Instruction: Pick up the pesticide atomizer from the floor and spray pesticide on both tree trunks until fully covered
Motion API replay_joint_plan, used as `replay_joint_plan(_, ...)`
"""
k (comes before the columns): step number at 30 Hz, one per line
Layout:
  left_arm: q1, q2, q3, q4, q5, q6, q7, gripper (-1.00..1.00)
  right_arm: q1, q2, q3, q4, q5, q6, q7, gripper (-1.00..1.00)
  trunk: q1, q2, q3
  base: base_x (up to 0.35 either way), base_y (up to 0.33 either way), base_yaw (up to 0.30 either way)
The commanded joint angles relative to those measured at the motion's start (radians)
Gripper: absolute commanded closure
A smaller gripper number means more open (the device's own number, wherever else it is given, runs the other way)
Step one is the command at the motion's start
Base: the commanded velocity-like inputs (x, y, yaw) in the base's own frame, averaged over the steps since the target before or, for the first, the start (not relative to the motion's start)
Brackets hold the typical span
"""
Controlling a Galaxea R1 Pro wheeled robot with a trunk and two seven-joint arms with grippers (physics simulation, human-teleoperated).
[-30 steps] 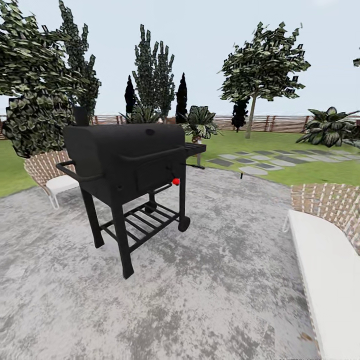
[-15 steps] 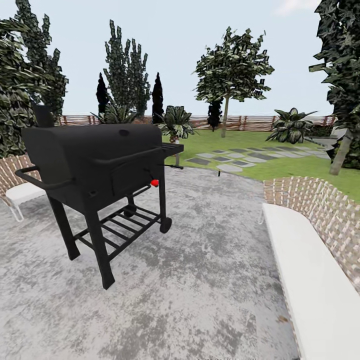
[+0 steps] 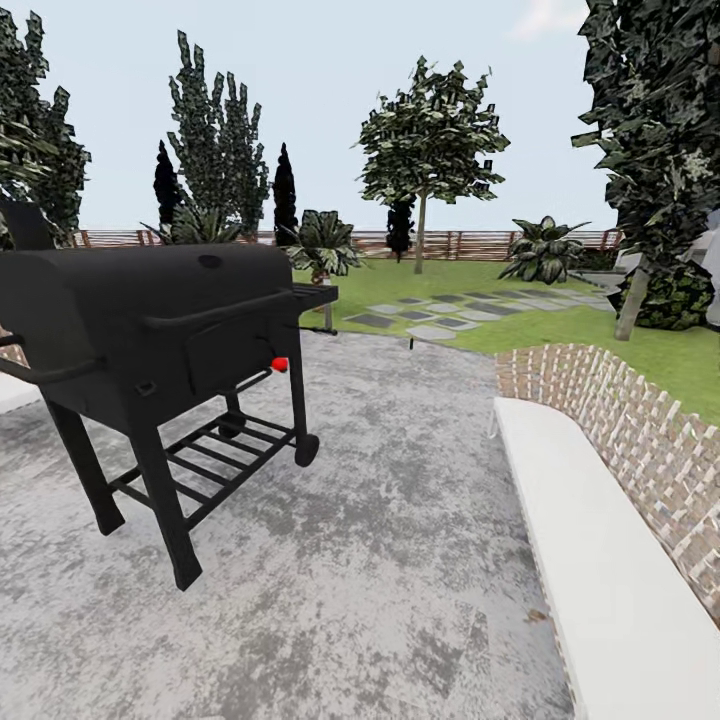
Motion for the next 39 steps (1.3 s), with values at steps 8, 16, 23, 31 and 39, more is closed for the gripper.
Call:
replay_joint_plan(8, 0.000, 0.000, 0.000, 0.000, 0.000, 0.000, 0.000, -1.00, 0.000, 0.000, 0.003, 0.001, 0.002, 0.001, 0.001, -1.00, 0.031, -0.056, -0.025, 0.000, 0.000, -0.003)
replay_joint_plan(16, 0.000, 0.000, 0.000, 0.000, 0.000, 0.000, 0.000, -1.00, 0.000, 0.001, 0.003, 0.003, 0.002, 0.001, 0.002, -1.00, 0.061, -0.112, -0.050, 0.000, 0.000, 0.000)
replay_joint_plan(23, 0.000, 0.000, 0.000, 0.001, 0.000, 0.000, 0.000, -1.00, 0.000, 0.002, 0.003, 0.003, 0.002, 0.000, 0.002, -1.00, 0.088, -0.161, -0.072, 0.000, 0.000, 0.000)
replay_joint_plan(31, 0.000, 0.000, 0.000, 0.000, 0.000, 0.000, 0.000, -1.00, 0.000, 0.002, 0.004, 0.003, 0.002, 0.001, 0.002, -1.00, 0.119, -0.217, -0.097, 0.000, 0.000, 0.000)
replay_joint_plan(39, 0.000, 0.000, 0.000, 0.001, 0.000, 0.000, 0.000, -1.00, 0.000, 0.002, 0.005, 0.003, 0.002, 0.000, 0.002, -1.00, 0.150, -0.273, -0.122, 0.000, 0.000, 0.000)
